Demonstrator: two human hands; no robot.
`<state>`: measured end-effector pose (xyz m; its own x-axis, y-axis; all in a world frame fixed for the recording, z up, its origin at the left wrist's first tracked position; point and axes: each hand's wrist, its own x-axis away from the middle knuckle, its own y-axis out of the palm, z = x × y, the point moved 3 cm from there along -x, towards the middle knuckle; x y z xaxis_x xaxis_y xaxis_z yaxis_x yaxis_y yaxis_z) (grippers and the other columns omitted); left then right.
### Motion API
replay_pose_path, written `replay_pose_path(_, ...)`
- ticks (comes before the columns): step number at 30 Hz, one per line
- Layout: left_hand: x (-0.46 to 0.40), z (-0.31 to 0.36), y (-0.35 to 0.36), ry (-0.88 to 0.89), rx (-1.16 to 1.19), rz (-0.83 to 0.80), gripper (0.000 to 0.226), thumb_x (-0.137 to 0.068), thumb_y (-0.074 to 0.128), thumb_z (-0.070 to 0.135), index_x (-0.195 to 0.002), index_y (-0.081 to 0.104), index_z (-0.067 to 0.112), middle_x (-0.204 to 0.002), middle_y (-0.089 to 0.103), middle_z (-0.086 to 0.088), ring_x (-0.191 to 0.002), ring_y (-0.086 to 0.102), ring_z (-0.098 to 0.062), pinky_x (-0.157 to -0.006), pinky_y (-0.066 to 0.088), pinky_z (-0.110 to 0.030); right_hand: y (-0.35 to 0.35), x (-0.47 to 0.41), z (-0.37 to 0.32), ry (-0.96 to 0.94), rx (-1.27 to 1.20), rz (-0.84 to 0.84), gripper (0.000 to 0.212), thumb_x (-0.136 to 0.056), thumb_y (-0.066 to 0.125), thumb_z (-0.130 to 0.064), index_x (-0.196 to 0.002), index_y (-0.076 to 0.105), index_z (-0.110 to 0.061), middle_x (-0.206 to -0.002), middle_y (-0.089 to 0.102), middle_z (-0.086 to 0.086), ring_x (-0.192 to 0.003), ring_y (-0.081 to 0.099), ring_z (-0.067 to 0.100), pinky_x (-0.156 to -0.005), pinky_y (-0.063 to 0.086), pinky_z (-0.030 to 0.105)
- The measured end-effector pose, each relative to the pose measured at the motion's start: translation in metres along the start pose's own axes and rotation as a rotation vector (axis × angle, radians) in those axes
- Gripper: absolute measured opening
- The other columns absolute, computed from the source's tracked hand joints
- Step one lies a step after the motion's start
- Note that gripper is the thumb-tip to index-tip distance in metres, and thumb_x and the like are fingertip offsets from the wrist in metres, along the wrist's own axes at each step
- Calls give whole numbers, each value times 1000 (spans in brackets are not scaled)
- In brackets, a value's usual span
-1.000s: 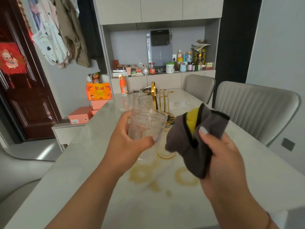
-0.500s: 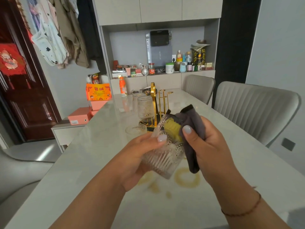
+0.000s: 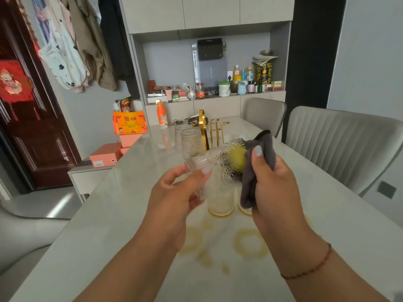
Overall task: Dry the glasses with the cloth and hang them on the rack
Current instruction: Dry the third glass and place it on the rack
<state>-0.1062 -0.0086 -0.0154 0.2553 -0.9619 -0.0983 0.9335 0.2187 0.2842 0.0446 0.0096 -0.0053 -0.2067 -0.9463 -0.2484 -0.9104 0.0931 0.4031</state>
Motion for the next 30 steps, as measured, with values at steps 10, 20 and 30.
replay_pose_path(10, -101, 64, -24, 288, -184, 287, 49, -66, 86, 35, -108, 64, 21, -93, 69, -2, -82, 65, -19, -70, 53, -31, 17, -59, -3, 368, -397, 62, 32, -92, 53, -44, -99, 61, -14, -130, 59, 20, -116, 58, 42, -53, 44, 24)
replay_pose_path(20, -223, 102, -17, 479, -617, 455, 66, -60, 84, 50, -110, 52, 22, -105, 63, -1, -101, 64, -24, -90, 54, -43, 49, -125, 16, 583, -553, -79, 61, -90, 46, -57, -140, 44, -22, -129, 60, -3, -137, 35, 28, -120, 11, 41)
replay_pose_path(30, -314, 88, 19, 506, -887, 374, 72, -74, 79, 47, -134, 53, 18, -127, 63, -3, -101, 62, -22, -86, 53, -34, 57, -157, 44, 623, -524, -62, 45, -96, 44, -46, -114, 65, -10, -81, 74, 13, -85, 65, 28, -116, 25, 43)
